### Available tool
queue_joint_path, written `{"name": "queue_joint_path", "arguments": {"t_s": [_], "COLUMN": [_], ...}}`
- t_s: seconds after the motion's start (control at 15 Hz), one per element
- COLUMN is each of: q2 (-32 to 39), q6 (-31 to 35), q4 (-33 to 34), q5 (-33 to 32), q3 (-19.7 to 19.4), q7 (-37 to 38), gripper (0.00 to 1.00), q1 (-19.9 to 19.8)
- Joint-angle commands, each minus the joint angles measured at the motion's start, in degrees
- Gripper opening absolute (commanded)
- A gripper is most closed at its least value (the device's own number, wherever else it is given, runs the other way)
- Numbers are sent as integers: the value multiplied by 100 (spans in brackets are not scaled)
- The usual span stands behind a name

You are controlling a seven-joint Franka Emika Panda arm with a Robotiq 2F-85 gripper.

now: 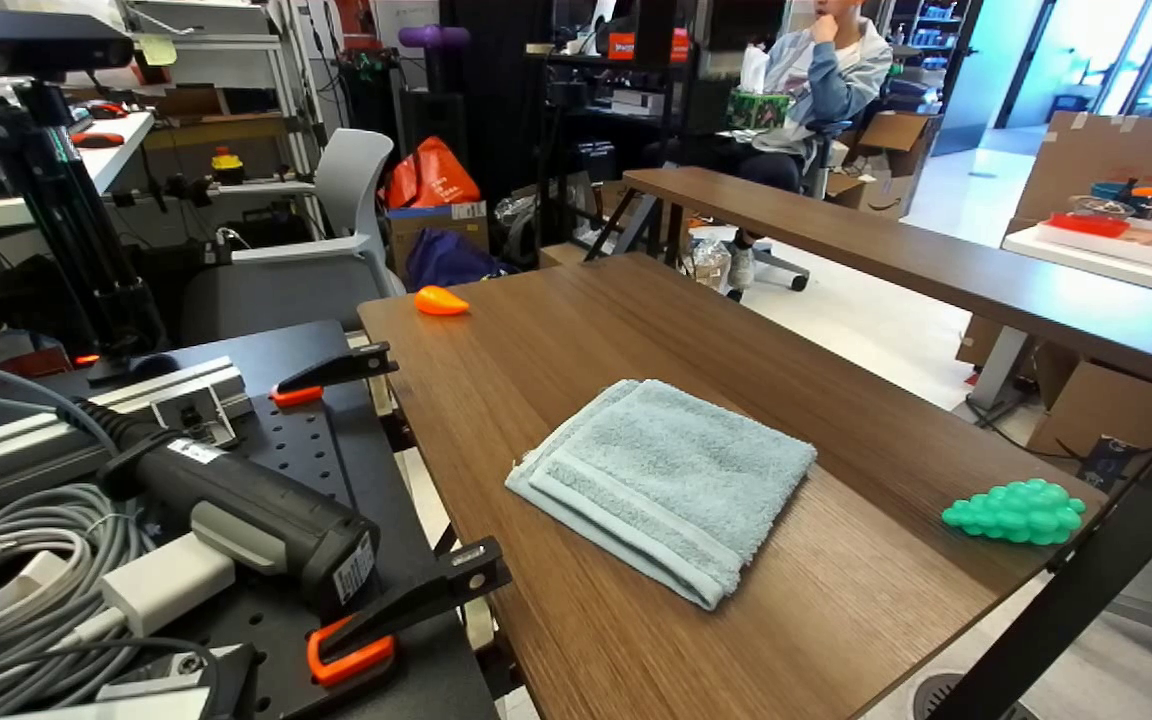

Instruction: Use the cloth to wipe

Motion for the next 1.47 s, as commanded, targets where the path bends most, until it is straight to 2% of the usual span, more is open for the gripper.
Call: {"name": "queue_joint_path", "arguments": {"t_s": [0.0,0.2,0.53,0.67,0.73,1.13,1.4], "q2": [867,1663,2746,3008,2757,3067,3631], "q6": [1168,1710,1777,1751,1752,1652,1729], "q4": [-69,42,502,662,418,698,1055], "q5": [-499,-1250,-1959,-1959,-1762,-1814,-1783], "q3": [340,326,-165,-285,-177,-287,-275], "q7": [1095,2177,3282,3337,3099,3190,3460], "gripper": [100,100,100,100,100,100,100], "q1": [35,109,425,486,413,509,690]}}
